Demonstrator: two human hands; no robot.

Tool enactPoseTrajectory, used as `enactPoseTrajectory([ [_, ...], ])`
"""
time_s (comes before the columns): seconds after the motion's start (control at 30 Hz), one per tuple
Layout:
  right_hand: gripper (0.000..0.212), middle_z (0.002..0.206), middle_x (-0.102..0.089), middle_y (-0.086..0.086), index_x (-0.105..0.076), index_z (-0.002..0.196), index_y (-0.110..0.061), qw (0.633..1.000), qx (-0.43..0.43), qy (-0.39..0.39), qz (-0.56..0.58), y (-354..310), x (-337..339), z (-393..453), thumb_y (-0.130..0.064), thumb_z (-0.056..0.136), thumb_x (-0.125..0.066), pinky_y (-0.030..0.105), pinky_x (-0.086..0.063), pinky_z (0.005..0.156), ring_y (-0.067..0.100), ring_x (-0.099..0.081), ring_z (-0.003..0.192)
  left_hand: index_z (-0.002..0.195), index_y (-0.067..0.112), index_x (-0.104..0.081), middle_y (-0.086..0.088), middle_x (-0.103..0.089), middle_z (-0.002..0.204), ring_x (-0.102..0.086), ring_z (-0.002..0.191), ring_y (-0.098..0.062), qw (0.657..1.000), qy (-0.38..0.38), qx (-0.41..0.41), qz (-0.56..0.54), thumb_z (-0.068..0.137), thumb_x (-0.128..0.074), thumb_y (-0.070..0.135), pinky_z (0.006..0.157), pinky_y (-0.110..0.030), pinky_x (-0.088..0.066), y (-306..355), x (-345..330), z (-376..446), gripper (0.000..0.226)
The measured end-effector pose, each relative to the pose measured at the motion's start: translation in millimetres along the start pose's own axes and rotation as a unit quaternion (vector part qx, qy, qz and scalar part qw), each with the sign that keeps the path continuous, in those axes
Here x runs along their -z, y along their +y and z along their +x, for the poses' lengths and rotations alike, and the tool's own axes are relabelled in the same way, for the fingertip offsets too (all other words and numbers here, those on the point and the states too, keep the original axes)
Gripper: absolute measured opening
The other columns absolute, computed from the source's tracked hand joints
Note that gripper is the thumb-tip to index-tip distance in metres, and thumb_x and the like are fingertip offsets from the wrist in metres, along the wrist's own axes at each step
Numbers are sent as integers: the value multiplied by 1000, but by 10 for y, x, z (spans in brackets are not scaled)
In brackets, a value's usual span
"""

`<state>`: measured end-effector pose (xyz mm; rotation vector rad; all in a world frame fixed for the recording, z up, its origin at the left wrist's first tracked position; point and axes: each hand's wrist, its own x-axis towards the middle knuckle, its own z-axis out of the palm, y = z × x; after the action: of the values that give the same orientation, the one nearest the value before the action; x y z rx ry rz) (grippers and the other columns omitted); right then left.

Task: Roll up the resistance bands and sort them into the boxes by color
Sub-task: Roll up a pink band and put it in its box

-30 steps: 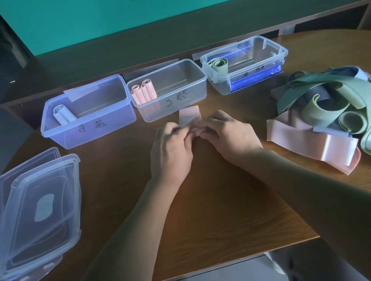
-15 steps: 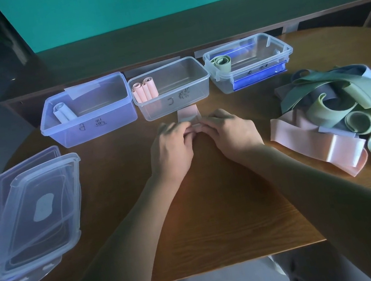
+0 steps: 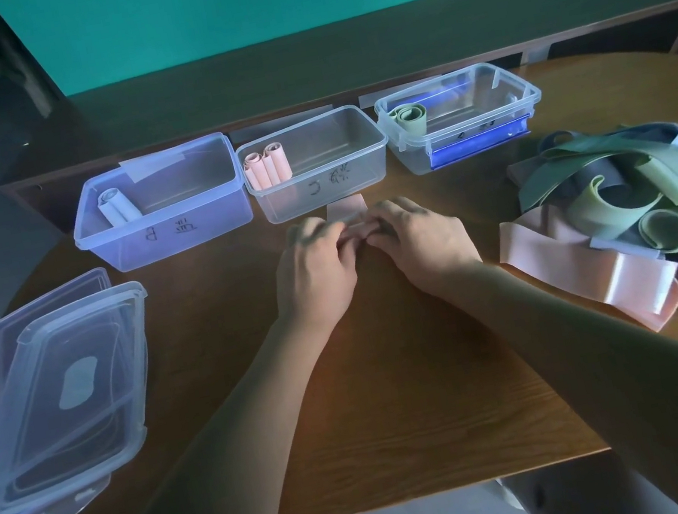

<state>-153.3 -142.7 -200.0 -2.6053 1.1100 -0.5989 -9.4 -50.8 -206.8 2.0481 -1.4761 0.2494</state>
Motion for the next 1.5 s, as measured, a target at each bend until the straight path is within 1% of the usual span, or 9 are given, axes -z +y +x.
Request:
enactPoseTrajectory([
  [0.13,28,122,-58,-5,-59,128,-32,1000,-6,-4,9,7,11,68,-41,103,-49,30,-36,71,21,-62,105,132,23,-66,-7,-60,112,-58,105,-26,1000,-8,-4,12,95,-66,36,82,-39,-58,-8,-16,5,39],
  [0.23,30,120,-57,-4,-62,126,-31,1000,-6,-3,27,20,8,96,-44,104,-47,31,-36,72,21,-61,103,134,17,-64,-10,-58,112,-58,104,-29,999,-4,-9,32,95,-66,35,80,-42,-58,-11,-35,11,42],
  [0.33,35,116,-57,-5,-65,123,-34,999,-10,-4,35,32,-5,130,-53,103,-44,31,-36,72,21,-61,102,128,10,-67,-11,-60,114,-59,106,-31,999,18,-27,32,93,-71,27,82,-43,-58,-10,-55,30,39],
  [0.47,38,114,-57,-5,-64,124,-39,999,-13,-3,34,42,-15,157,-59,102,-41,32,-40,73,21,-61,100,111,13,-74,-7,-68,109,-60,105,-29,997,47,-67,0,91,-71,16,85,-42,-56,-41,-67,56,21],
  [0.67,39,120,-56,-5,-59,132,-42,1000,-1,-9,17,30,-17,184,-57,105,-35,35,-44,75,23,-61,105,114,14,-73,-6,-70,113,-61,105,-30,998,35,-47,-4,90,-73,18,85,-41,-57,-43,-90,95,24],
  [0.83,39,130,-51,-1,-46,142,-33,1000,-1,-7,0,19,4,183,-44,104,-46,37,-45,75,28,-62,108,126,20,-70,-5,-70,116,-60,107,-31,999,22,-25,0,92,-71,19,86,-42,-56,-57,-102,162,35],
  [1.07,35,134,-51,-6,-51,138,-37,1000,-8,-17,23,58,-9,285,-43,103,-48,32,-37,76,23,-60,114,125,17,-67,-3,-72,118,-63,109,-27,999,20,-11,-31,92,-72,24,94,-41,-55,-57,-101,180,34],
  [1.4,28,127,-56,-15,-56,125,-46,998,10,-14,60,71,-38,366,-55,103,-43,34,-46,85,15,-60,115,108,8,-72,-11,-65,105,-63,97,-29,999,44,-20,-6,90,-74,16,77,-42,-58,-88,-144,262,20],
  [1.5,28,127,-56,-15,-57,124,-45,998,17,-12,59,75,-45,360,-56,102,-43,32,-43,81,15,-59,115,109,9,-71,-11,-66,106,-63,99,-28,999,38,-27,-6,90,-74,21,78,-41,-58,-99,-156,264,23],
])
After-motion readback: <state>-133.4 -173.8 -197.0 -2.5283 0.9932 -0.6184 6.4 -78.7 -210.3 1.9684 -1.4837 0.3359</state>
